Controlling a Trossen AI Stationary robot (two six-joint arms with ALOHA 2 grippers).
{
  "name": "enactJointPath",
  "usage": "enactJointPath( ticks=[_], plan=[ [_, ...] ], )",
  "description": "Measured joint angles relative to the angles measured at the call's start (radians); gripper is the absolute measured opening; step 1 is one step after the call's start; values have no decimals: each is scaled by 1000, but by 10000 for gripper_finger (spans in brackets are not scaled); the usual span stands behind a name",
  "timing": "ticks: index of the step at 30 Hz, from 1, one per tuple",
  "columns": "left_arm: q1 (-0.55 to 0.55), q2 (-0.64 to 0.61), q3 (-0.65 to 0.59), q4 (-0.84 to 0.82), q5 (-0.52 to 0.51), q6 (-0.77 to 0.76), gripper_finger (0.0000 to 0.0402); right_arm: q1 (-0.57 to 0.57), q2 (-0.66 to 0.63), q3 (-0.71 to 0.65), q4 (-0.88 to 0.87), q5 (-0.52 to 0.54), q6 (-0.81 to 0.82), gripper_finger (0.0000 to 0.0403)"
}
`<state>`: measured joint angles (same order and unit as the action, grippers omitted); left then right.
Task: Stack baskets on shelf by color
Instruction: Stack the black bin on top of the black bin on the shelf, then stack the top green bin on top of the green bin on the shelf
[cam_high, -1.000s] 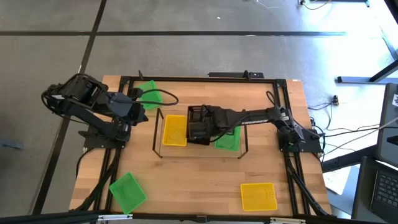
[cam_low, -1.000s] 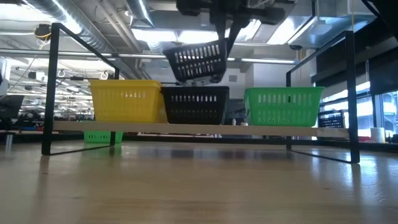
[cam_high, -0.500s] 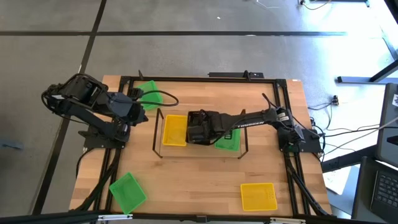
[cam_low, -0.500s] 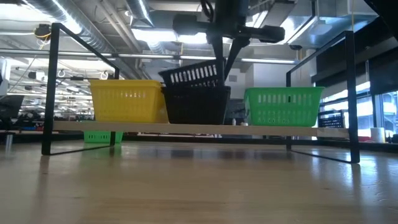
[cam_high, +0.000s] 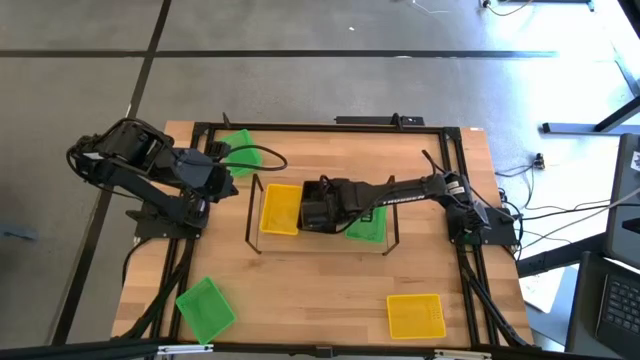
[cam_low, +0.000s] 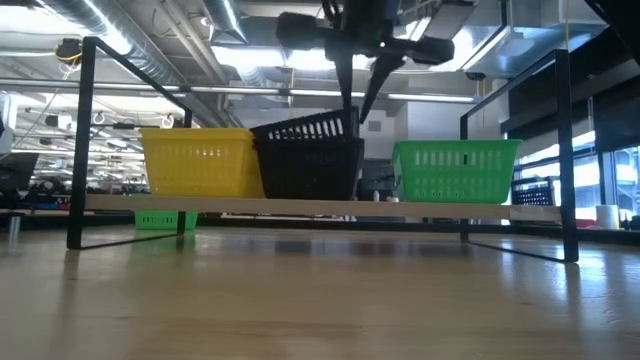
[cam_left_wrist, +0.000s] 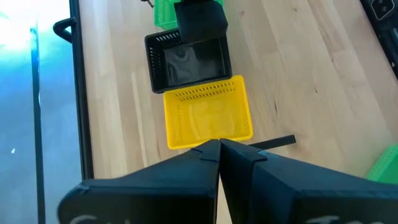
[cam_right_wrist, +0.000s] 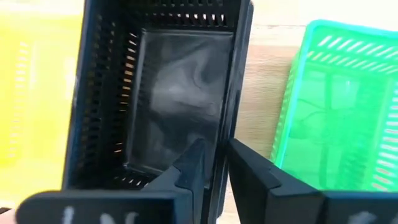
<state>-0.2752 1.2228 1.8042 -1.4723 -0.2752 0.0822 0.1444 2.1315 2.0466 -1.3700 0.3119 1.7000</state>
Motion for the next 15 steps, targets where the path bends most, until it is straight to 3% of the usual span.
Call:
enactJointPath(
  ticks=[8,15],
  plan=[
    [0,0,0,0,-4,-49,0,8,-2,134,-178,10,-19,69],
    [0,0,0,-19,-206,-290,0,36,-12,249,-189,222,-363,69]
  ],
)
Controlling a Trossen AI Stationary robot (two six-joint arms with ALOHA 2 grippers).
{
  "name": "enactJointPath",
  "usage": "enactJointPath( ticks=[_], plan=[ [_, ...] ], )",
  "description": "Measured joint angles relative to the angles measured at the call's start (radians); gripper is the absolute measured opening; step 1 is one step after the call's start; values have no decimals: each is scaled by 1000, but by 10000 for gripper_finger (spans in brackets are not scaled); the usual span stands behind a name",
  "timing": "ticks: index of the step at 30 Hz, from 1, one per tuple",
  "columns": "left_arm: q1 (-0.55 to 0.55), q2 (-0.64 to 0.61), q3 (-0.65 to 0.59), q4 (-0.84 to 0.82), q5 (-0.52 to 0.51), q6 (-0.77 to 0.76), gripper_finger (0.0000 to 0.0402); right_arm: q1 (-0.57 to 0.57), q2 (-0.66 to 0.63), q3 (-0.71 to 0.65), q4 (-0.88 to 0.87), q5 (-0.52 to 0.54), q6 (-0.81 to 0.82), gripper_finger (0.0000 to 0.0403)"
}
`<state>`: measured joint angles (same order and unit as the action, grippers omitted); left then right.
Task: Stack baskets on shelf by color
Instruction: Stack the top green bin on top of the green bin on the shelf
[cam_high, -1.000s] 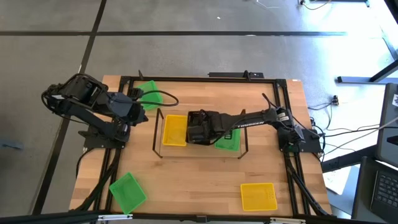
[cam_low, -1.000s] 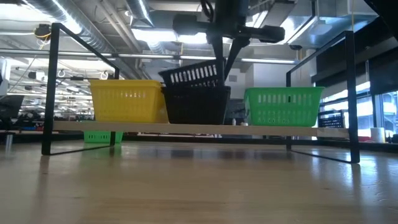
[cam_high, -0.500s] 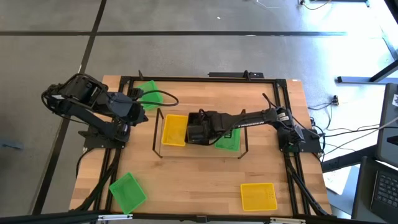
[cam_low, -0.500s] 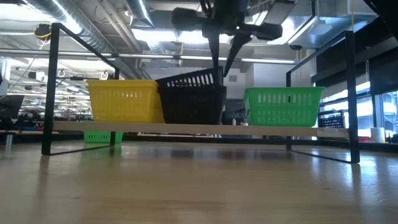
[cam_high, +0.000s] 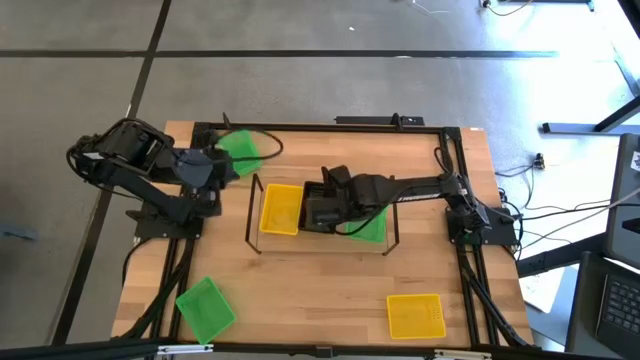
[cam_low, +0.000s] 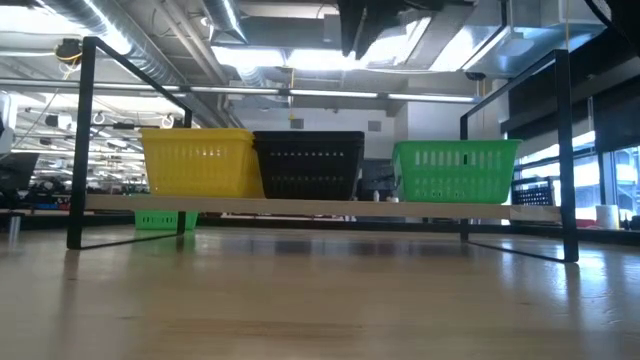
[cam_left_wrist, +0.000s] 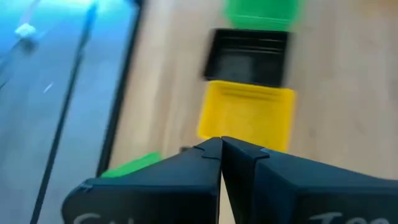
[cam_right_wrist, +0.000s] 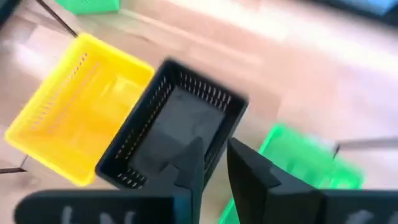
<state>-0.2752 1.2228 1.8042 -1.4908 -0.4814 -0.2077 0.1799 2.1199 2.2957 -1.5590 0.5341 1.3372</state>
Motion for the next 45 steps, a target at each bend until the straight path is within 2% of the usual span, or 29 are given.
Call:
enactJointPath(
  ticks=[6,12,15,19,25,33,39,43,45],
  plan=[
    [0,-1,-14,-71,-229,-173,0,-17,0,62,-10,27,-323,69],
    [0,0,-79,-73,-446,-176,0,-54,-28,60,-12,27,-564,69],
    [5,0,-110,-72,-504,-154,0,-60,-68,60,-12,36,-621,69],
    [39,0,-161,-64,-496,-170,0,-55,-138,60,-12,76,-688,63],
    [110,-1,-204,-66,-490,-311,0,-50,-263,61,-12,88,-758,54],
    [208,-12,-204,-64,-376,-412,0,-52,-420,61,-12,103,-889,33],
    [265,-12,-204,-64,-339,-420,0,-78,-513,61,-12,103,-1006,3],
    [318,-12,-204,-64,-331,-421,0,-103,-563,61,-12,103,-1039,10],
    [360,-12,-204,-64,-291,-421,0,-116,-585,61,-12,102,-1059,11]
  ],
)
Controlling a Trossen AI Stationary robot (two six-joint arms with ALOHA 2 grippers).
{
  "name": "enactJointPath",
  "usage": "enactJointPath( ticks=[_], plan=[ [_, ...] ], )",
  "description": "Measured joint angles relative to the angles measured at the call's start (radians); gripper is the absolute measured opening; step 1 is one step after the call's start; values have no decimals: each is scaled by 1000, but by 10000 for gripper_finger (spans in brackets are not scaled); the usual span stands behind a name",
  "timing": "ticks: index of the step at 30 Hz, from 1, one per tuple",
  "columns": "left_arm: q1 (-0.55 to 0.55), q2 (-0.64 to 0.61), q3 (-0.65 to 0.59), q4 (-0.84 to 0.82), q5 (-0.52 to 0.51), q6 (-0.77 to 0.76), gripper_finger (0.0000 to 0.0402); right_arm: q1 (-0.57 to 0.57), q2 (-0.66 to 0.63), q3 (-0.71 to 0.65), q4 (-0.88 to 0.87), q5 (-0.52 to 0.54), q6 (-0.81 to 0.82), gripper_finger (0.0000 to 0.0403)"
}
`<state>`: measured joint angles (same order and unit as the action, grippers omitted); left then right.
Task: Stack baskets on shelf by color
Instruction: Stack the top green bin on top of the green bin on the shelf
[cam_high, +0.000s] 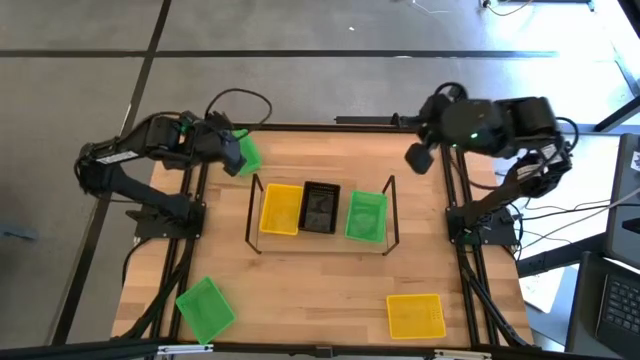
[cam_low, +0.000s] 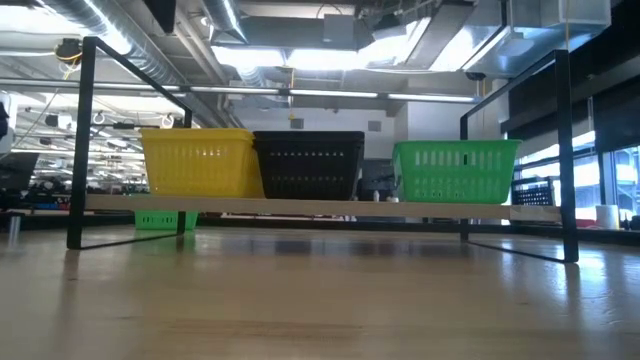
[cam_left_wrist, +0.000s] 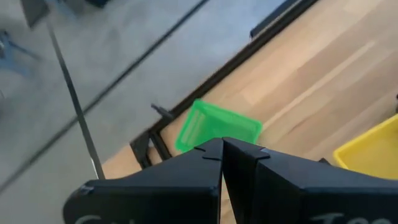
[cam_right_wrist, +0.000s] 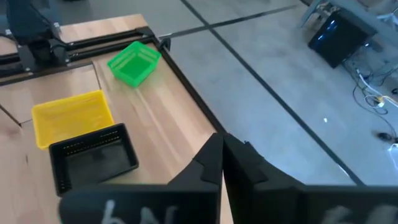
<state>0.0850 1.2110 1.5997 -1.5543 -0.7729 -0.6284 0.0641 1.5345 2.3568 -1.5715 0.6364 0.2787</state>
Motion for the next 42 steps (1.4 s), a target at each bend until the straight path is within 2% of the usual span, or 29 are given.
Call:
enactJointPath(
  ticks=[14,18,25,33,37,42],
  plan=[
    [401,63,1,27,242,-98,0,-50,-47,-1,0,-1,-129,6],
    [492,78,0,82,296,-26,0,-62,-46,-1,0,-1,-159,7],
    [564,155,0,98,339,134,0,-82,-46,-1,0,-1,-189,7],
    [638,267,0,98,389,194,0,-89,-46,-1,0,-1,-208,7],
    [669,292,0,102,391,201,0,-89,-46,-1,0,-1,-206,7],
    [689,305,0,102,390,297,0,-89,-46,-1,0,-1,-206,7]
  ],
)
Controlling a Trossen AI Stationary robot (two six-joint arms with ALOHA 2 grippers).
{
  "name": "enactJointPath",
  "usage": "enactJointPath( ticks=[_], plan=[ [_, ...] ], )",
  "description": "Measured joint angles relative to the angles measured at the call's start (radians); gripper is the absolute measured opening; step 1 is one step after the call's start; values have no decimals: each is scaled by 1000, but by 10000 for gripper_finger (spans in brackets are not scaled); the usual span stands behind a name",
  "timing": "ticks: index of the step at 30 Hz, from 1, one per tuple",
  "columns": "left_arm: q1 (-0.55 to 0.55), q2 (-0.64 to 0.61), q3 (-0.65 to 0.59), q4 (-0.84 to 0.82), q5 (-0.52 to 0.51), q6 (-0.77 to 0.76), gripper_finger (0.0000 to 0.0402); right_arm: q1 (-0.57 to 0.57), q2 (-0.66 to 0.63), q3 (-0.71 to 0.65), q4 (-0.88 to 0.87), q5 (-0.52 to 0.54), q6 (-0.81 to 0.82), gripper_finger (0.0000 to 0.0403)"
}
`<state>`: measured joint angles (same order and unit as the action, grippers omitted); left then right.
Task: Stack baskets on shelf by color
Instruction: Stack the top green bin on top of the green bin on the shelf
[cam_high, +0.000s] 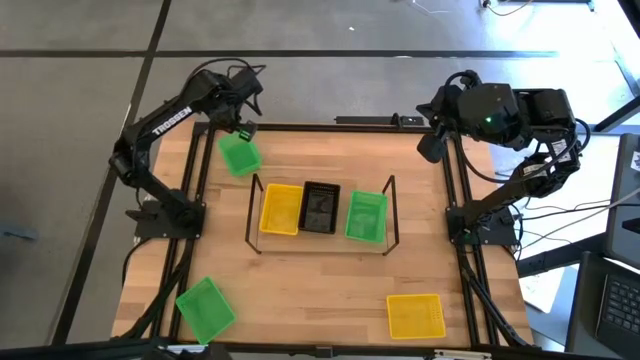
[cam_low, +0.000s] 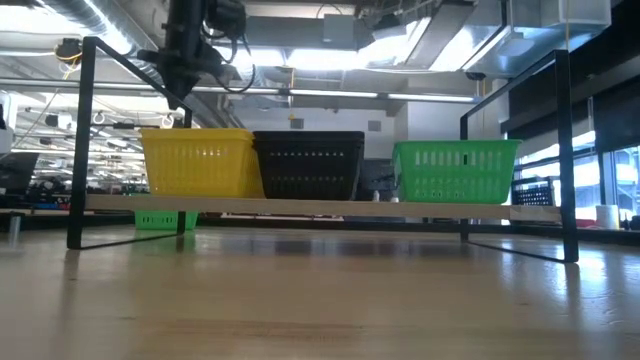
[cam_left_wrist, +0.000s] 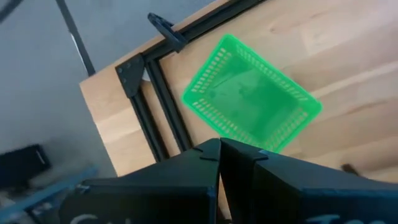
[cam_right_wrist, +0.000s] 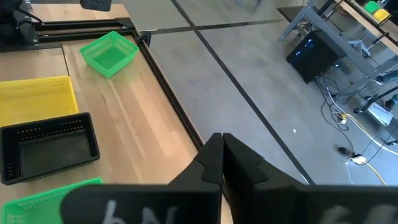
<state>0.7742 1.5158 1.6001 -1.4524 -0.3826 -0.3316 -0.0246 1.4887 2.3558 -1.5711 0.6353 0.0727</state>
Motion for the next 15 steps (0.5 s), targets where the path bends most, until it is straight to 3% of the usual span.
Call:
enactJointPath(
  ticks=[6,13,15],
  plan=[
    [3,-2,0,0,0,105,10,0,0,0,0,0,0,7],
    [12,-2,0,0,6,92,52,0,0,0,0,0,0,7],
    [11,-2,0,6,16,7,60,0,0,0,0,0,1,7]
  ],
)
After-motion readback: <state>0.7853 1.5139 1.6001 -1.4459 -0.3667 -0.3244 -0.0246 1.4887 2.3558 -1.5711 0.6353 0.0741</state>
